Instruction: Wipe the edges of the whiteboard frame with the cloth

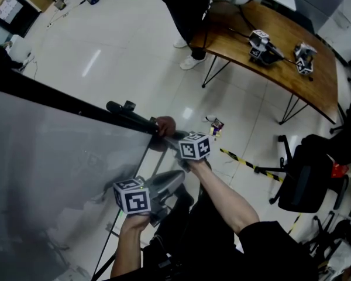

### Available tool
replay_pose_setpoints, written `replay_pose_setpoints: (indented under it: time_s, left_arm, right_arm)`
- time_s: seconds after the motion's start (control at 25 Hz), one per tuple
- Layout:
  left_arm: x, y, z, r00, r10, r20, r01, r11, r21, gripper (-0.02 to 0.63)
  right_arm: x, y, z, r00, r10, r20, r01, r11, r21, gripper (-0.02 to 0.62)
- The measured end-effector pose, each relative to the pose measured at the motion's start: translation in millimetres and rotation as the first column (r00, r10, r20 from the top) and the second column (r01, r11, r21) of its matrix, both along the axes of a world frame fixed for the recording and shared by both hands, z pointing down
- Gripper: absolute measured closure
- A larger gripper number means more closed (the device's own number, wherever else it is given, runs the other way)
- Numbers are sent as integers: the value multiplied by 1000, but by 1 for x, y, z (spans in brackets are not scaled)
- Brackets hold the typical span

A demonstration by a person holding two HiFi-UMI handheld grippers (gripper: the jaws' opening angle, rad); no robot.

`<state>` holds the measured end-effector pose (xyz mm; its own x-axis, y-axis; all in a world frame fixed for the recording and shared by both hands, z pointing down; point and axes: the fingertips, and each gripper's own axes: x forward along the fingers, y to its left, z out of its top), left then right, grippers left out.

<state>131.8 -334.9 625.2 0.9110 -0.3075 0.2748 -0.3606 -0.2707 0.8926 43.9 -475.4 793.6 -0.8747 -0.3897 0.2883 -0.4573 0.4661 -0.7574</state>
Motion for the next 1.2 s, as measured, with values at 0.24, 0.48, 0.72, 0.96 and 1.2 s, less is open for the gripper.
replay_pose_setpoints:
  time_s: [0.24, 0.48, 0.72, 0.96, 1.2]
  left_arm:
    - [-1, 7, 8, 1000, 6, 7, -6, 1000, -14, 618]
    - [-6, 12, 8, 1000, 9, 11, -9, 1000, -13, 620]
    - [-16, 18, 12, 1000, 8, 27, -8, 1000, 0, 618]
    - [-18, 23, 5, 1000, 0, 11, 0, 1000, -2, 618]
    - [-28, 32, 6, 1000, -15, 11, 15, 1000, 3, 618]
  right_arm:
    - [-8, 8, 18, 995, 23, -93, -21, 999, 30, 482]
    - [-33, 13, 18, 986, -2, -166, 17, 996, 89, 482]
    - [-46, 20, 7, 989, -35, -145, 59, 985, 162, 482]
    - [-50, 35, -2, 983, -116, -139, 143, 969, 201, 483]
    - [-63, 65, -3, 971, -208, -114, 226, 957, 180, 485]
